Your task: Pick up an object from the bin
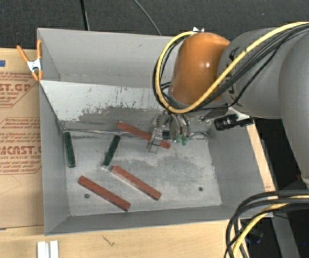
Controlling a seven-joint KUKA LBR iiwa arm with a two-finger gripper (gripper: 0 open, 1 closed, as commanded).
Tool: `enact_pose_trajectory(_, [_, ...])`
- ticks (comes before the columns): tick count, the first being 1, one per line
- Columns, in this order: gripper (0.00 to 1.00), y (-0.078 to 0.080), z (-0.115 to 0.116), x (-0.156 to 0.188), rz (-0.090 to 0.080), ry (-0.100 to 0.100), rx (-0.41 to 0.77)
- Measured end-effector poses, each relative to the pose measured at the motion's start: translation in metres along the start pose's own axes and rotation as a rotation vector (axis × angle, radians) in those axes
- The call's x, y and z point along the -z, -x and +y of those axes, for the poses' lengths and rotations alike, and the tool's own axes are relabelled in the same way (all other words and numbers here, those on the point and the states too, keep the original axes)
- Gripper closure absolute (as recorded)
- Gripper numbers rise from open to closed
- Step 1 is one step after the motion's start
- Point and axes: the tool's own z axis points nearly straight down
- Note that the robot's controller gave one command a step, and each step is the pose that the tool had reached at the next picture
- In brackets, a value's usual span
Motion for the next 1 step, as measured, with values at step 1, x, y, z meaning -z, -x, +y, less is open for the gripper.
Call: enact_pose_trajectory(1, [1.00, 0.0000, -0.0001, 0.0000, 0.000, 0.000, 0.000])
